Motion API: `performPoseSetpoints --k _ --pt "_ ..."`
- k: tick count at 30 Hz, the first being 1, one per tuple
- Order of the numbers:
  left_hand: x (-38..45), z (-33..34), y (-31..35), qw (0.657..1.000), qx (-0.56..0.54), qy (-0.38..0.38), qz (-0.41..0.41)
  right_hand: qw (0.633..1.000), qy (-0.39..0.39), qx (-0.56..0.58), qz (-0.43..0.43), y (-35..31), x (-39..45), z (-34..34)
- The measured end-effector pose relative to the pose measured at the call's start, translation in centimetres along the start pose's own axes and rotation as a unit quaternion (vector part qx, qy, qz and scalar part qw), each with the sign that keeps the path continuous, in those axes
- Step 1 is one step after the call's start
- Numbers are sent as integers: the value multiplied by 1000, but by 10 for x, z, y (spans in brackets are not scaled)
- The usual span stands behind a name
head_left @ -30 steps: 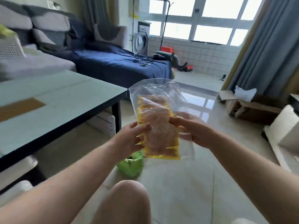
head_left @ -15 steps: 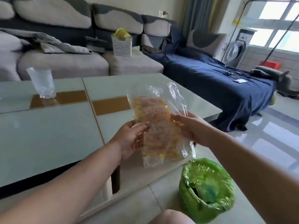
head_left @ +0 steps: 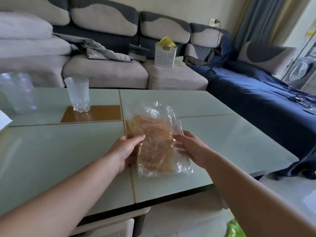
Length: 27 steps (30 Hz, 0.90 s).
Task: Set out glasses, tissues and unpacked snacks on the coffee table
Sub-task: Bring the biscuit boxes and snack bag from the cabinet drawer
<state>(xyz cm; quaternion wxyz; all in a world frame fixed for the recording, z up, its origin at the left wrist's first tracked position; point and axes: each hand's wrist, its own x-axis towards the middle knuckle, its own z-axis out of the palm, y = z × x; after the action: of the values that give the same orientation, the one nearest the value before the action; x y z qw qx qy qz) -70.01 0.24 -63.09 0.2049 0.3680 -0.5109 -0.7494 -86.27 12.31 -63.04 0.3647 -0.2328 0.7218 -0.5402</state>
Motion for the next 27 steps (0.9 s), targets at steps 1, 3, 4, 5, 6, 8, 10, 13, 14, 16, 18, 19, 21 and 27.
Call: performPoseSetpoints --k 1,3,4,5,6,8,10,13,14,16,18,19,21,27 --pt "6 -2 0 1000 1 2 -3 1000 4 -3 -1 0 3 2" --pt "13 -5 0 1000 11 1 -6 1000 19 -17 -6 2 5 2" --pt "14 -6 0 1000 21 -1 -1 999 26 -31 -8 3 3 0" --pt "14 -7 0 999 33 -5 9 998 31 -53 -10 5 -1 -2" --pt "12 -8 0 998 51 -7 24 996 33 -79 -12 7 -7 -4" --pt "6 -14 0 994 87 -9 67 992 33 -121 -12 8 -25 -9" --pt "2 -23 -5 989 116 -13 88 992 28 -125 -5 8 -43 -12" --pt "-7 -33 -12 984 147 -47 92 995 22 -92 22 10 -55 -9" --pt "-11 -34 -14 983 149 -59 90 996 26 -86 25 10 -56 -5" --pt "-16 -34 -18 983 151 -58 93 997 34 -71 23 8 -52 6" --pt "-20 -34 -20 980 158 -46 111 998 28 -57 18 4 -45 19" --pt "-23 -35 -20 978 165 -38 119 998 23 -54 13 3 -41 26" --pt "-24 -40 -20 976 180 -21 120 999 20 -48 1 2 -32 37" --pt "-34 -47 -17 957 240 49 154 995 52 -77 -26 13 -26 39"
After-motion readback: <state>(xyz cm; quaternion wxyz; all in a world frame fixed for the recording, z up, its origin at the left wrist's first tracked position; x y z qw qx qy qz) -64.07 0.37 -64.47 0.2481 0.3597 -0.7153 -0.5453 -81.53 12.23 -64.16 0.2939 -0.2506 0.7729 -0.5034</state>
